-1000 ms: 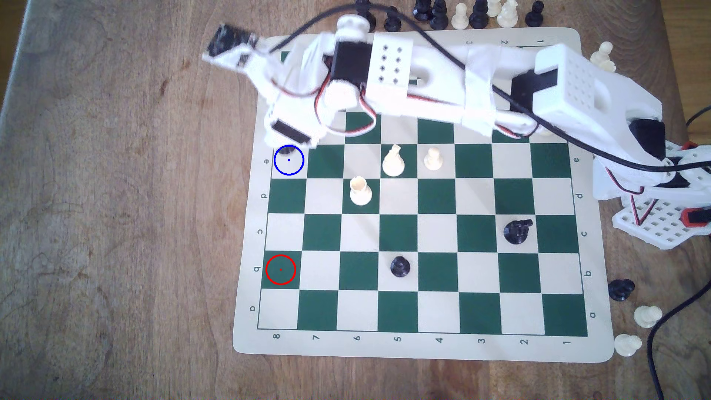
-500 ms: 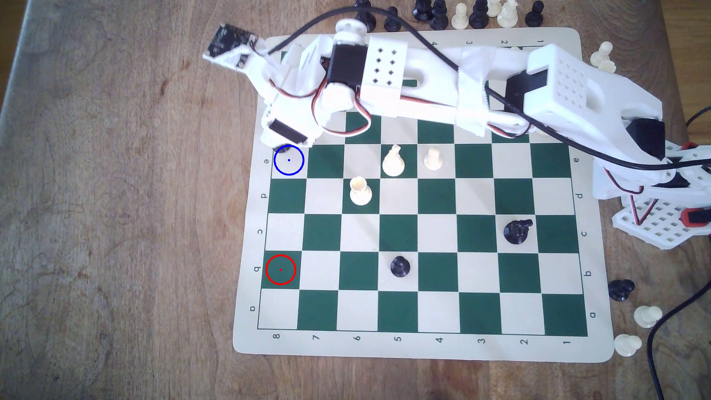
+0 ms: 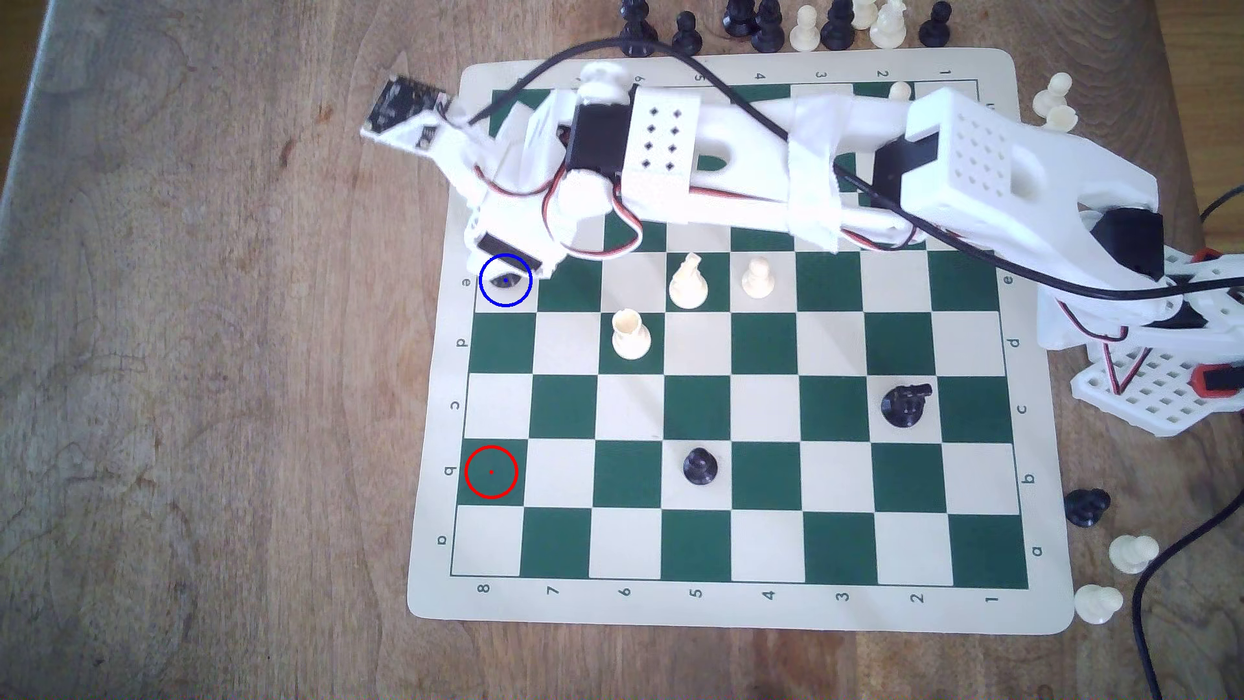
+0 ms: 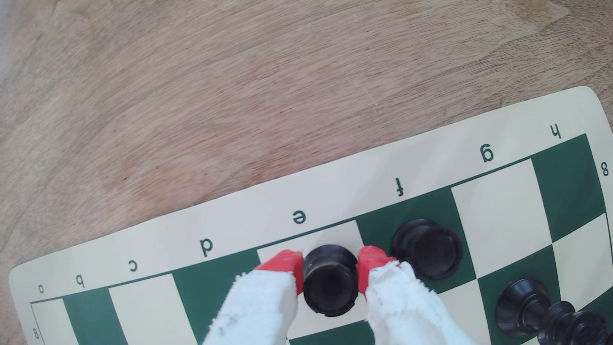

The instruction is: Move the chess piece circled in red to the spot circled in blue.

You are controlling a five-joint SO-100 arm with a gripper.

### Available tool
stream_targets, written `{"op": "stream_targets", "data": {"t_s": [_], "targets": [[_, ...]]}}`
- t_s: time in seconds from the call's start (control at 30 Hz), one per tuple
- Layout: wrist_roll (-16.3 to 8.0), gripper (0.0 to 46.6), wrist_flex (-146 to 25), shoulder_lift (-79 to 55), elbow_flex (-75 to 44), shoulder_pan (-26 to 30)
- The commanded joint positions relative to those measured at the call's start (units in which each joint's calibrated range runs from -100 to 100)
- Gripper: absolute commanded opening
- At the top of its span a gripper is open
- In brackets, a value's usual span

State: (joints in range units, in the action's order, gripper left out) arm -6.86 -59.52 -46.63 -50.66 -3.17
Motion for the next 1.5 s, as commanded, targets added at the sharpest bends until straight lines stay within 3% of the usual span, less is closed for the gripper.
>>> {"op": "stream_targets", "data": {"t_s": [0.0, 0.43, 0.6, 0.8, 1.37, 1.47], "targets": [[0.3, 2.7, 0.9, 3.2, -0.9, 0.7], [0.4, 4.7, 0.7, 2.3, -0.7, 0.5], [0.9, 9.4, -0.2, 2.2, -0.7, 0.5], [1.1, 20.5, -1.3, 2.6, -0.7, 0.5], [1.2, 22.8, -8.0, 9.3, 4.3, 0.5], [1.3, 23.0, -5.8, 16.0, 12.9, 0.6]]}}
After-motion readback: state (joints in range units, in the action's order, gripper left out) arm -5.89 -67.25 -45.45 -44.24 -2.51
